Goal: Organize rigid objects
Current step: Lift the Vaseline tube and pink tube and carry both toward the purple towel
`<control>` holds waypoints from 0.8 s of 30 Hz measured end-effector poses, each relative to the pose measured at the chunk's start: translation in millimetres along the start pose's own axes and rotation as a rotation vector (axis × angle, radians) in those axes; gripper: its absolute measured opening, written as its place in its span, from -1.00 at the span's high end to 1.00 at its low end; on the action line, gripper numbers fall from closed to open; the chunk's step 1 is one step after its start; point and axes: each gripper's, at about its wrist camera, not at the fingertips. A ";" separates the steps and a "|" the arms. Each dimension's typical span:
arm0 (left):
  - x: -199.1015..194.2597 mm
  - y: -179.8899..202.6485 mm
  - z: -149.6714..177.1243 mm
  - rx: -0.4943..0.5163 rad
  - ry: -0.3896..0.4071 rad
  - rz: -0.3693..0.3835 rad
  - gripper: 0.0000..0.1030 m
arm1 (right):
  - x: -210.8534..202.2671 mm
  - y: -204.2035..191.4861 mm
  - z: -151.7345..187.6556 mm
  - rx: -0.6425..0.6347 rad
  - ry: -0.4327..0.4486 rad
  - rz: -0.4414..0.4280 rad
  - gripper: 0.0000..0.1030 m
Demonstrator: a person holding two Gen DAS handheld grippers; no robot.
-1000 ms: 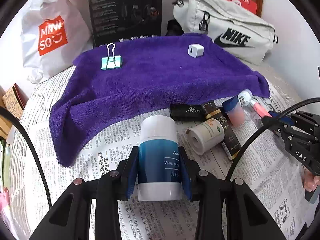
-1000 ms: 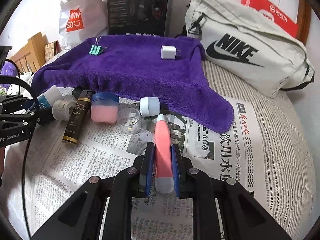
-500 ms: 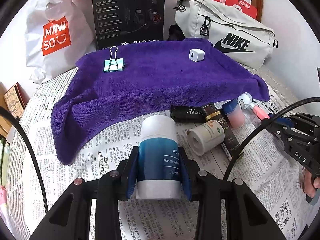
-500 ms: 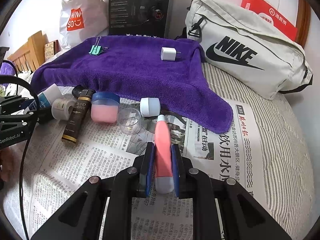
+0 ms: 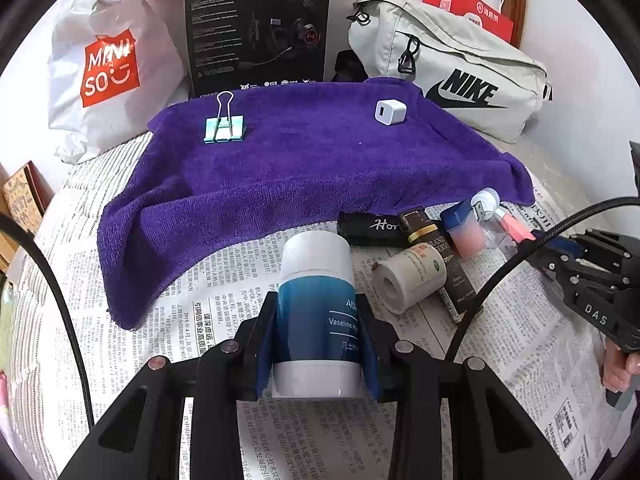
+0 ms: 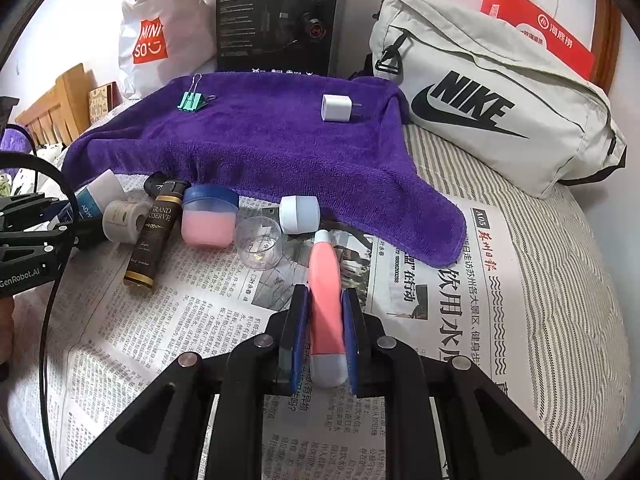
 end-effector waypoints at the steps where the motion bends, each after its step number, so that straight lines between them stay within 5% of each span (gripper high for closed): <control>1: -0.4 -1.0 -0.3 -0.004 0.000 0.007 0.34 | 0.0 0.5 -0.7 0.002 -0.004 0.001 0.70; 24: -34.7 -19.2 -16.6 -0.040 -0.007 -0.022 0.34 | -32.3 26.7 -22.2 0.089 -0.018 -0.075 0.70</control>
Point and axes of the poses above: each gripper's, at about its wrist camera, not at the fingertips, and x roughly the way its jaws point, y to its right, z to its underside, and after that the axes turned 2 degrees about z, right-handed
